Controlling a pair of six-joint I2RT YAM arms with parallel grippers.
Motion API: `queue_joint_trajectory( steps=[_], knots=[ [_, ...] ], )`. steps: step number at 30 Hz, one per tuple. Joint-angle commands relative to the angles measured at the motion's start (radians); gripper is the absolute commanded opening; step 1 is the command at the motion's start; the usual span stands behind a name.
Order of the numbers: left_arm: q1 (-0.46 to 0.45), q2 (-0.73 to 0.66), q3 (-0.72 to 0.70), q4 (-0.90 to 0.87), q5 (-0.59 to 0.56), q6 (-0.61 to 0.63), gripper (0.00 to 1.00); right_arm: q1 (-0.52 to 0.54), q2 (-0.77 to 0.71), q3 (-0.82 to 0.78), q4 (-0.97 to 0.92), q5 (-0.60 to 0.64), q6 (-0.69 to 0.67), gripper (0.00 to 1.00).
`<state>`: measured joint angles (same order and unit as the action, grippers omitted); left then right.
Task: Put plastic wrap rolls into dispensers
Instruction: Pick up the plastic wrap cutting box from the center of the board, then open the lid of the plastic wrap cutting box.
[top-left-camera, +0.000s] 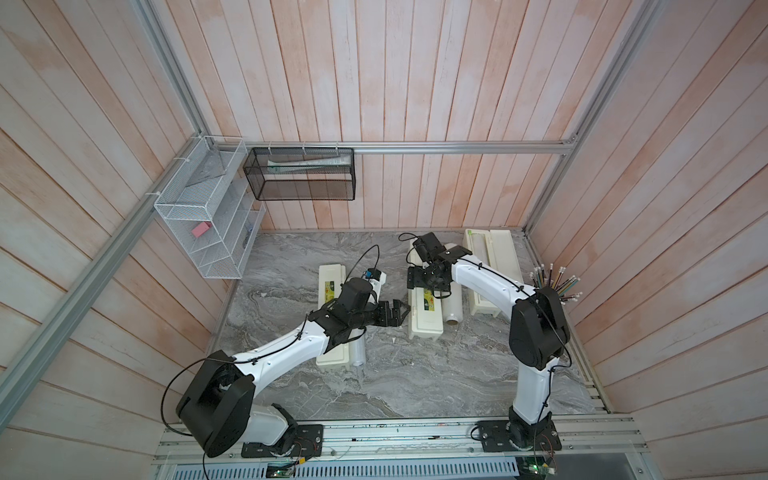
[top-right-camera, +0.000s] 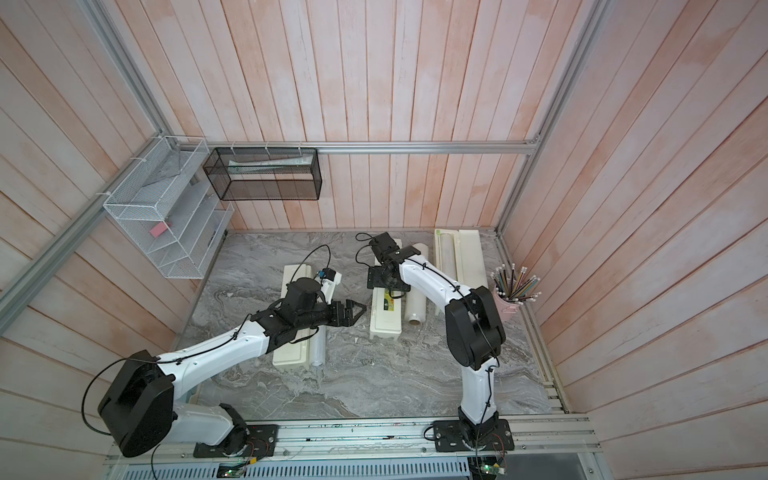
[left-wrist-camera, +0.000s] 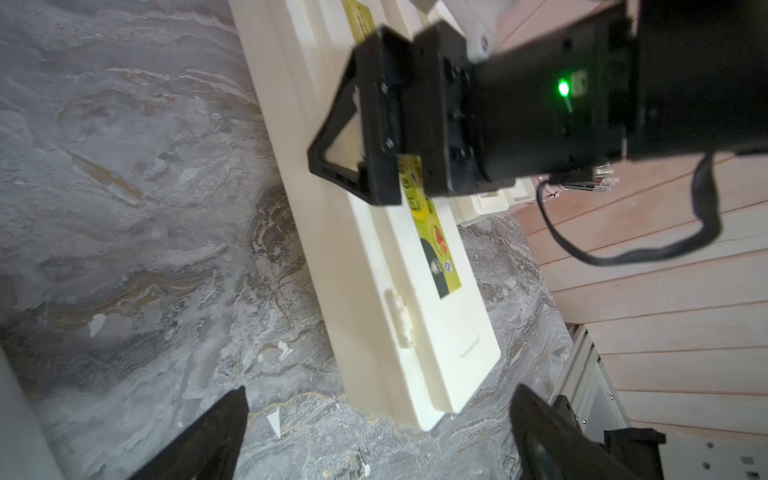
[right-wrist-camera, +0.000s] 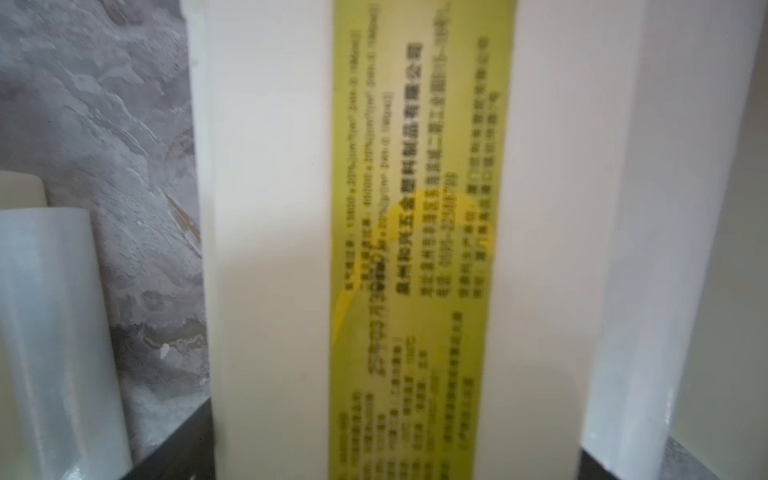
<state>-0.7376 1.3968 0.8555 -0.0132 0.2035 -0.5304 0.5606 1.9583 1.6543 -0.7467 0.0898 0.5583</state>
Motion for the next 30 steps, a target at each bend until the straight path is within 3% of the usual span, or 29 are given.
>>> queue_joint_trajectory(
  steps=[1, 9, 17, 24, 30],
  knots=[
    [-0.081, -0.014, -0.044, 0.078, -0.193, 0.116, 1.00, -0.018, 0.013, 0.080, -0.027, -0.040, -0.026, 0.86],
    [-0.247, -0.048, -0.153, 0.277, -0.474, 0.306, 1.00, -0.087, -0.032, 0.128, -0.016, -0.207, -0.033, 0.84],
    [-0.396, 0.087, -0.167, 0.528, -0.837, 0.659, 1.00, -0.116, -0.119, 0.091, 0.018, -0.322, 0.010, 0.82],
    [-0.418, 0.177, -0.170, 0.759, -0.953, 0.831, 1.00, -0.116, -0.186, 0.029, 0.057, -0.399, 0.047, 0.81],
    [-0.435, 0.236, -0.170, 0.934, -0.972, 0.979, 1.00, -0.115, -0.231, -0.046, 0.101, -0.450, 0.072, 0.81]
  ],
)
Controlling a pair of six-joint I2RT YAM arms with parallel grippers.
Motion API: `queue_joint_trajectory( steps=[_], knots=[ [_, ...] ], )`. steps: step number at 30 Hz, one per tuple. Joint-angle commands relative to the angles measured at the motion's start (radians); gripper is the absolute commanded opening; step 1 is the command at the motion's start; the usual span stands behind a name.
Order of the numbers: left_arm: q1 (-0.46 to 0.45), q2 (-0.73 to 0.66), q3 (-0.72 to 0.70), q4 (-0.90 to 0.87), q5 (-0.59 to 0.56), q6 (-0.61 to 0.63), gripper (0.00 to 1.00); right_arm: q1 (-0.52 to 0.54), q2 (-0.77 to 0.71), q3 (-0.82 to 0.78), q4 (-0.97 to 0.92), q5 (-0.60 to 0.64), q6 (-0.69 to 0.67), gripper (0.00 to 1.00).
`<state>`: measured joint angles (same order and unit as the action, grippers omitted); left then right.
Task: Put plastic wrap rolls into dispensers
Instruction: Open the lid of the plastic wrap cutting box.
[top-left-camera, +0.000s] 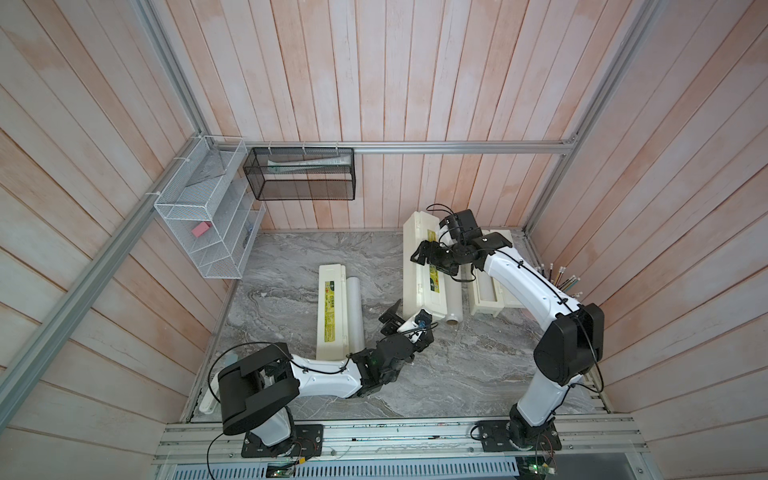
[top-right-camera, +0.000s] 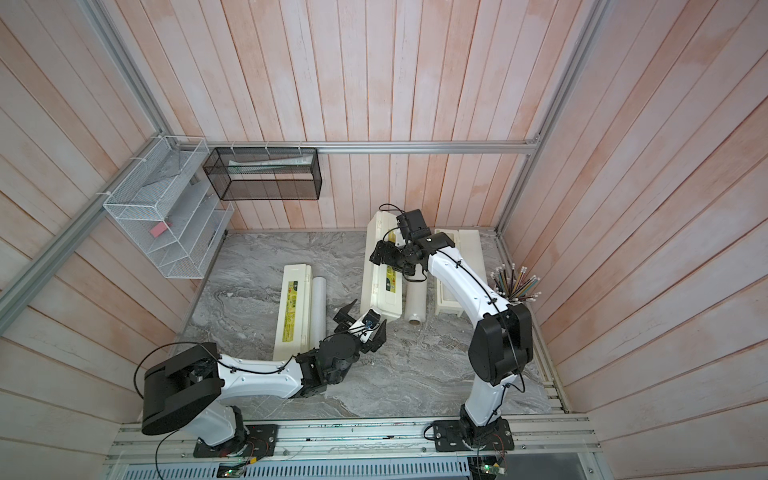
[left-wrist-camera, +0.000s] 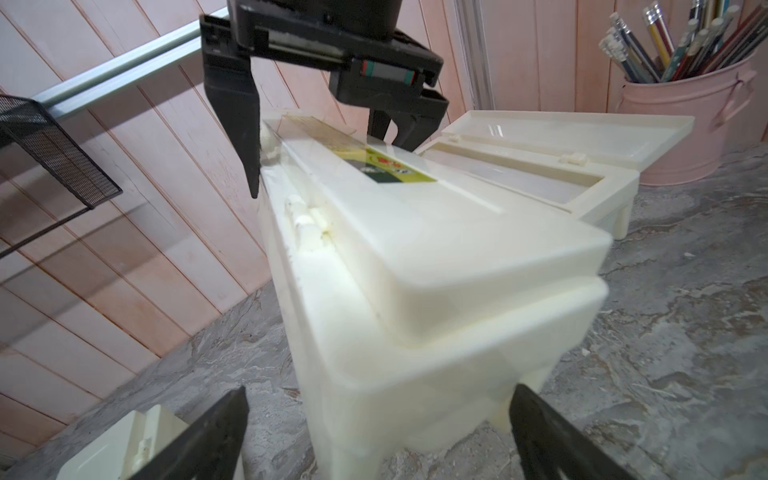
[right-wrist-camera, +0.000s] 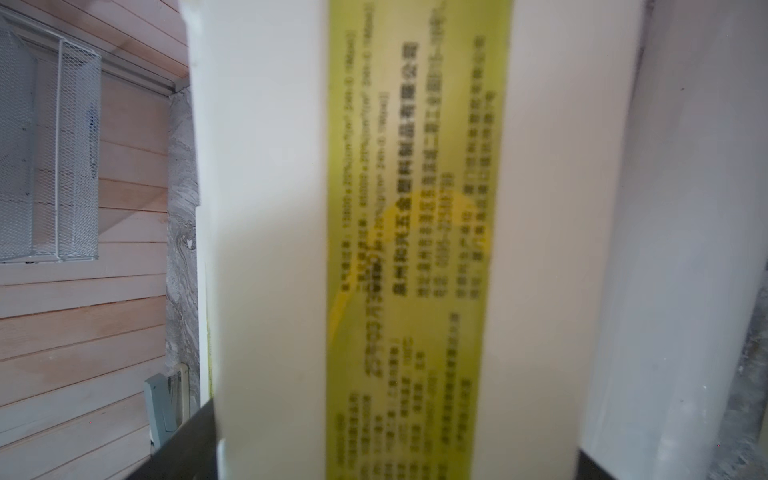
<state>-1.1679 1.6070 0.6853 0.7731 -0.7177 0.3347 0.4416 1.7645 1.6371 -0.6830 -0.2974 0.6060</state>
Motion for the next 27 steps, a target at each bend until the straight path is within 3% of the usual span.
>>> queue_joint_trajectory(
  steps=[1, 12, 16, 27],
  knots=[
    [-0.010, 0.038, 0.004, 0.163, -0.046, 0.132, 1.00, 0.004, -0.043, -0.042, 0.046, -0.072, 0.029, 0.81],
    [-0.035, 0.118, 0.018, 0.227, -0.071, 0.235, 1.00, 0.002, -0.080, -0.082, 0.066, -0.072, 0.035, 0.81],
    [-0.086, 0.131, -0.033, 0.448, -0.115, 0.367, 1.00, -0.013, -0.084, -0.089, 0.069, -0.051, 0.034, 0.80],
    [-0.102, 0.182, -0.025, 0.466, -0.144, 0.402, 1.00, -0.033, -0.103, -0.091, 0.061, -0.025, 0.015, 0.80]
  ],
)
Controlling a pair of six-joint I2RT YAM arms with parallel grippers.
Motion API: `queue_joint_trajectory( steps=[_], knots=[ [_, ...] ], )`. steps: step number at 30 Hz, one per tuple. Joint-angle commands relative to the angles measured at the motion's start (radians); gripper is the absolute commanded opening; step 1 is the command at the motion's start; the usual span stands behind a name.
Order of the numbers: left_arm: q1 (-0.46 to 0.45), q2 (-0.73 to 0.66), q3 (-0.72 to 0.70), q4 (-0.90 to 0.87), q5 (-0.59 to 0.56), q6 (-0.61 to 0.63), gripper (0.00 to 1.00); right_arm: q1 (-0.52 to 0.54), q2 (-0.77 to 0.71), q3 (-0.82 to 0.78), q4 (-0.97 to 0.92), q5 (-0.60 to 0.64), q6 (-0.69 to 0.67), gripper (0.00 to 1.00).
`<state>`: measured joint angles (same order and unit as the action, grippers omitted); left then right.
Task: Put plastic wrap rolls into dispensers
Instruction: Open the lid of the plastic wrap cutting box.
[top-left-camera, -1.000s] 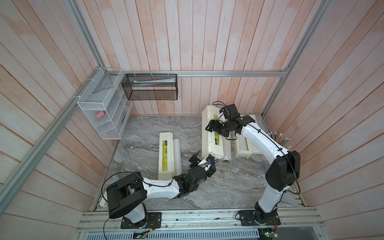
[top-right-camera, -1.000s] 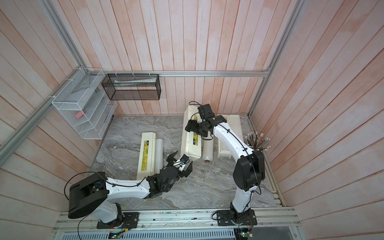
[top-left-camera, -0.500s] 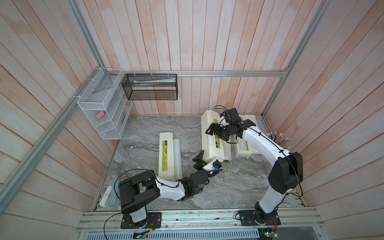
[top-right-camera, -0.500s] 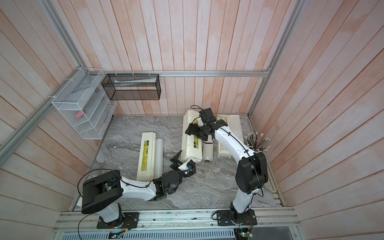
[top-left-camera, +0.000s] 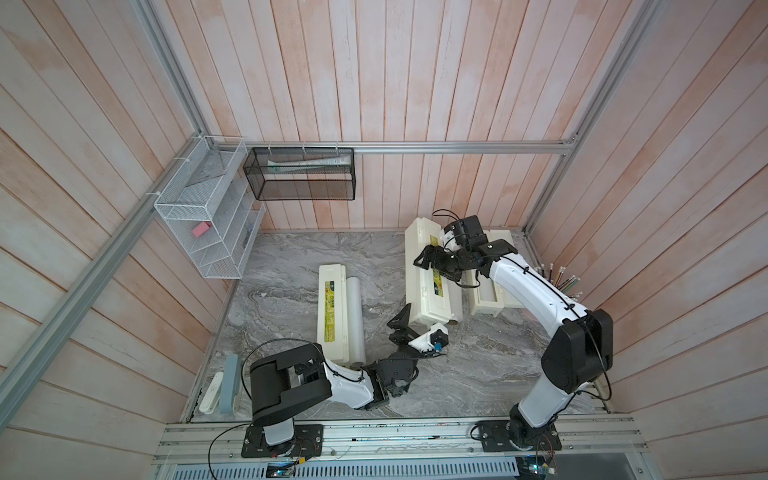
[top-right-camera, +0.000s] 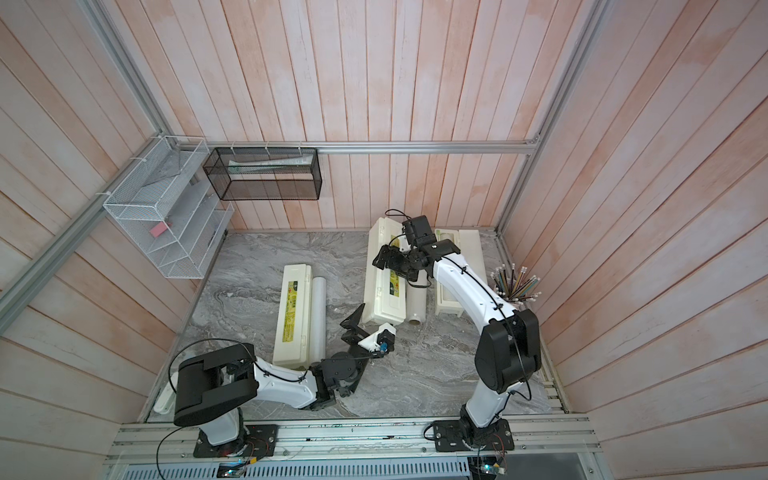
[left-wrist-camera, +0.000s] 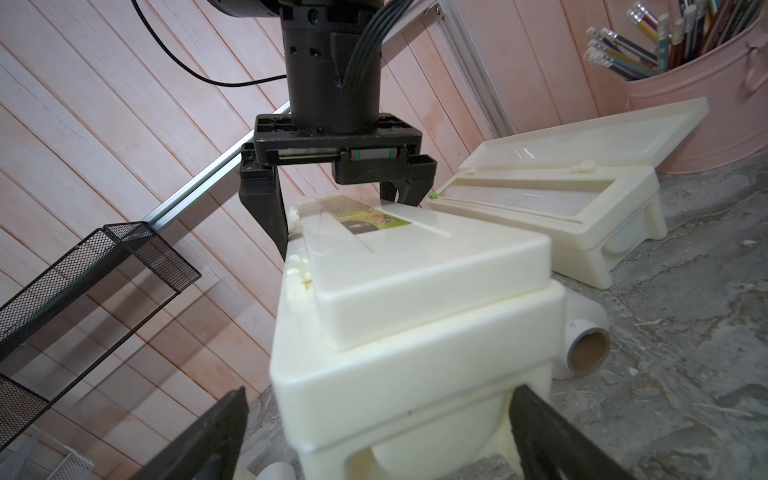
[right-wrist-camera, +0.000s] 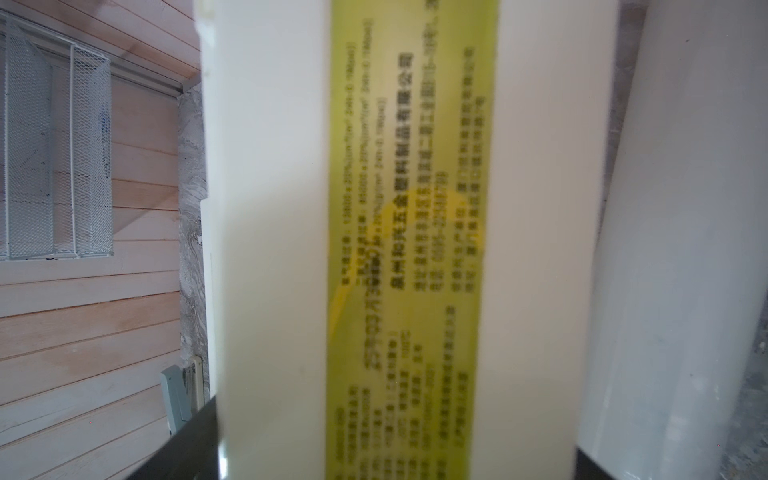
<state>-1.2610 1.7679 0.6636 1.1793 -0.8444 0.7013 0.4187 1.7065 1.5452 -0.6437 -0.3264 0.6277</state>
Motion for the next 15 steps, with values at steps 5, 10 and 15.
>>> queue_joint_trajectory(
  steps=[5, 10, 15],
  knots=[
    [-0.022, 0.043, -0.032, 0.212, -0.058, 0.142, 1.00, -0.027, -0.056, -0.013, 0.033, 0.026, -0.005, 0.80],
    [-0.043, 0.080, -0.040, 0.343, -0.076, 0.228, 1.00, -0.031, -0.057, -0.013, 0.046, 0.022, -0.001, 0.80],
    [-0.059, 0.092, -0.033, 0.284, -0.039, 0.174, 1.00, -0.031, -0.059, -0.010, 0.060, 0.005, 0.007, 0.79]
  ],
)
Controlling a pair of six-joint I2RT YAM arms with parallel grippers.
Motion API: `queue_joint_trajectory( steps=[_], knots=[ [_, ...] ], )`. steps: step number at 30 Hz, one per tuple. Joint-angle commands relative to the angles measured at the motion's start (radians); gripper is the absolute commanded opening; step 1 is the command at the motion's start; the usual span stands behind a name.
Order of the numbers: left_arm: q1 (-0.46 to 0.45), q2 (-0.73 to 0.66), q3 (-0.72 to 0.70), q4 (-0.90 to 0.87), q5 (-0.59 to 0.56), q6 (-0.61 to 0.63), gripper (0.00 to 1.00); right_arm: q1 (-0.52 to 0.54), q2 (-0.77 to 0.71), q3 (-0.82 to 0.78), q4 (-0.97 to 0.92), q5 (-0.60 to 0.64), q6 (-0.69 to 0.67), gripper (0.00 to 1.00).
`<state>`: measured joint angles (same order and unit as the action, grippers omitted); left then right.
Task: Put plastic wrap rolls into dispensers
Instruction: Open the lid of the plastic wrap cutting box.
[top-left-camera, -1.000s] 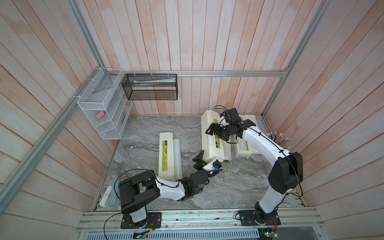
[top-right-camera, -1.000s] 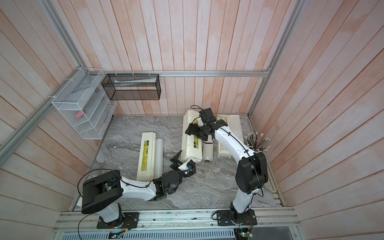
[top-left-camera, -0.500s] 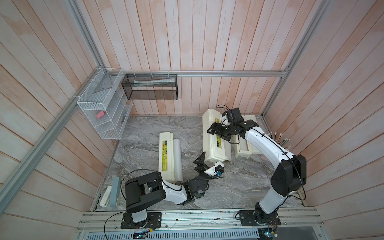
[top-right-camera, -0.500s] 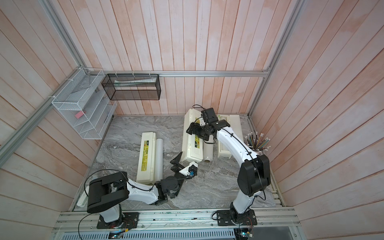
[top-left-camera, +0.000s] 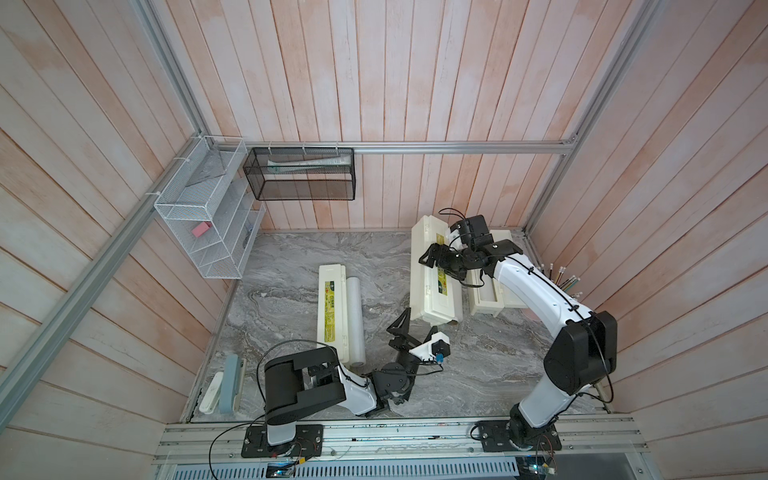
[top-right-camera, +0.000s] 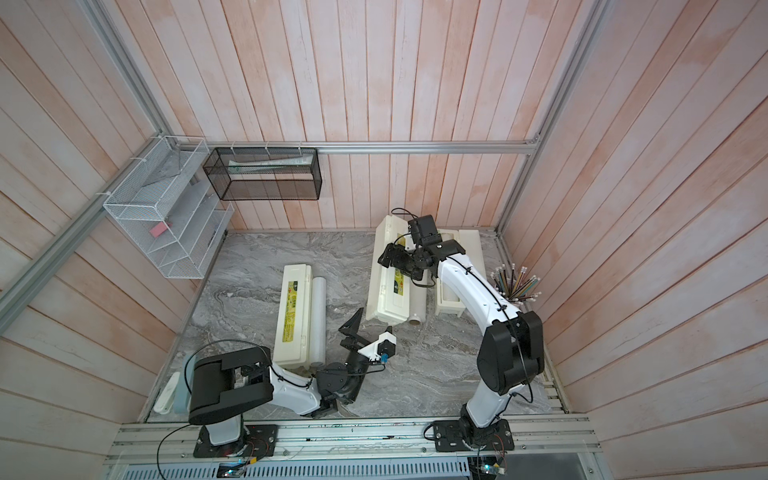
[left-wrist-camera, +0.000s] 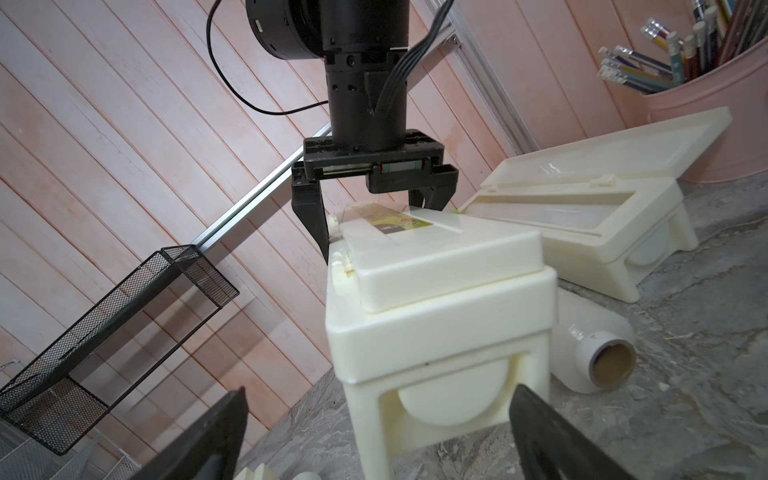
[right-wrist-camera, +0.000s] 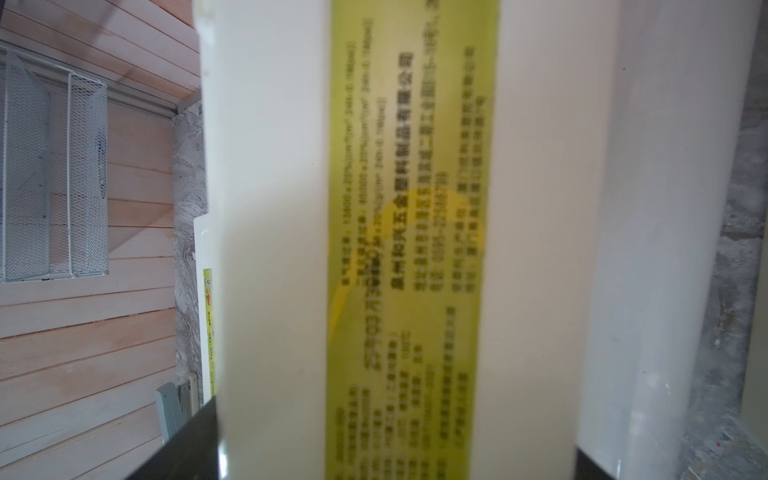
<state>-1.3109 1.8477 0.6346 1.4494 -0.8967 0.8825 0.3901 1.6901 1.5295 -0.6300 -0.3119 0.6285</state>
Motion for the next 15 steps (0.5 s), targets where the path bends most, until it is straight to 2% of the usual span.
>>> queue_joint_trajectory(
  steps=[1, 9, 15],
  knots=[
    [-0.010, 0.008, -0.002, -0.010, 0.021, -0.030, 1.00, -0.001, -0.043, 0.008, 0.049, -0.016, 0.007, 0.79],
    [-0.008, 0.051, 0.042, -0.015, 0.027, -0.039, 1.00, -0.001, -0.063, 0.016, 0.049, -0.031, 0.017, 0.79],
    [0.014, 0.088, 0.084, 0.016, -0.014, -0.032, 1.00, 0.002, -0.090, -0.003, 0.043, -0.042, 0.023, 0.79]
  ],
)
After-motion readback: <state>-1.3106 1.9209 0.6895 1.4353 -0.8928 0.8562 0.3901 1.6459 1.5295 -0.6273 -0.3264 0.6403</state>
